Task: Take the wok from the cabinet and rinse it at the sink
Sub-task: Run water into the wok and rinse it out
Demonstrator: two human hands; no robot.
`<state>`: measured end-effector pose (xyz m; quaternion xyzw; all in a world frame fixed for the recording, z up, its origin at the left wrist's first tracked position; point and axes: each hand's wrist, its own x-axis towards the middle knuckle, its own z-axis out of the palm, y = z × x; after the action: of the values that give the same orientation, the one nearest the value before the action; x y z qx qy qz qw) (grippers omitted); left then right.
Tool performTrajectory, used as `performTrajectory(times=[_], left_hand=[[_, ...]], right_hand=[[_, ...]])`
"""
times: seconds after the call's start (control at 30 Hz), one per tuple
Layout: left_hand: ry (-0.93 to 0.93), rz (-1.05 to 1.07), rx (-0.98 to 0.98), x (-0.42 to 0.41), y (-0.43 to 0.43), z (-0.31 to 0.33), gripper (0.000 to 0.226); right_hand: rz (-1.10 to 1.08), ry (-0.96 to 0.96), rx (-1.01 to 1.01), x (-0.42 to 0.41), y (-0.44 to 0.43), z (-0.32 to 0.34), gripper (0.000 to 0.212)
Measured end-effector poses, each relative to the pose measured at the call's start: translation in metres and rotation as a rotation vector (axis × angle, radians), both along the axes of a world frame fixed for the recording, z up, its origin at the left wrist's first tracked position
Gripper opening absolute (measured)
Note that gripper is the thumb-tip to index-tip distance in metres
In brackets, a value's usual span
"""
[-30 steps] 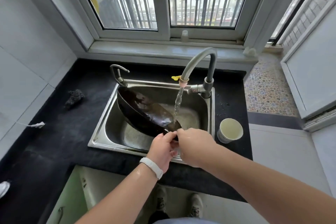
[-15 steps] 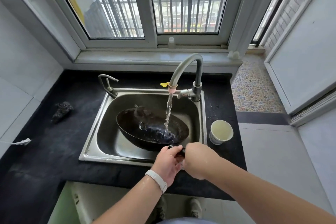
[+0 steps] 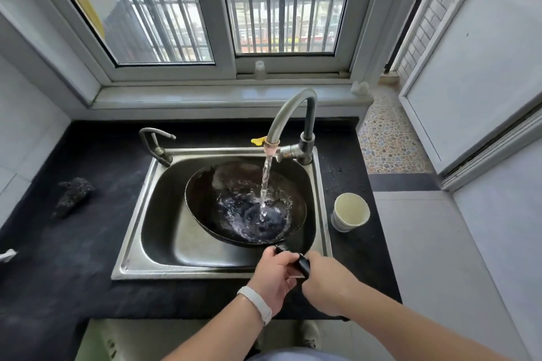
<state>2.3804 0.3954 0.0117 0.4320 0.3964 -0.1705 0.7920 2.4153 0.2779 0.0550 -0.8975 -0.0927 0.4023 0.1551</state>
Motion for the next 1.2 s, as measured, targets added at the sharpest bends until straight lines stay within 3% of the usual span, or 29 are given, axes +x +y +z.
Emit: performTrajectory(times=[0.13, 0.27, 0.37, 0.57, 0.67, 0.77, 0.87, 1.2], left_hand=[[0.038, -0.126, 0.042, 0.001, -0.002, -0.004, 0.010], [0.121, -0.351, 0.104, 0.001, 0.021, 0.006, 0.018], [0.085, -0.374, 0.172, 0.012, 0.064, 0.017, 0.020], [-0.014, -0.171, 0.388, 0.092, 0.146, 0.024, 0.020], [-0.056, -0.221, 0.489, 0.150, 0.155, 0.023, 0.015], [-0.083, -0.405, 0.558, 0.196, 0.142, 0.020, 0.018], [-0.118, -0.543, 0.503, 0.219, 0.122, 0.019, 0.011], [-0.195, -0.561, 0.345, 0.239, 0.111, 0.008, 0.016]], right_hand=[[-0.012, -0.009, 0.003, 0.001, -0.011, -0.006, 0.032], [0.021, -0.019, -0.022, -0.007, -0.018, -0.014, 0.015], [0.048, -0.043, -0.053, -0.009, -0.025, -0.020, 0.009], [0.032, -0.052, -0.062, -0.010, -0.029, -0.031, 0.035], [0.023, -0.051, -0.065, -0.009, -0.032, -0.036, 0.043], [0.017, -0.042, -0.064, -0.005, -0.033, -0.036, 0.043], [0.012, -0.020, -0.071, -0.001, -0.033, -0.034, 0.040], [-0.009, -0.023, -0.129, -0.008, -0.035, -0.046, 0.048]])
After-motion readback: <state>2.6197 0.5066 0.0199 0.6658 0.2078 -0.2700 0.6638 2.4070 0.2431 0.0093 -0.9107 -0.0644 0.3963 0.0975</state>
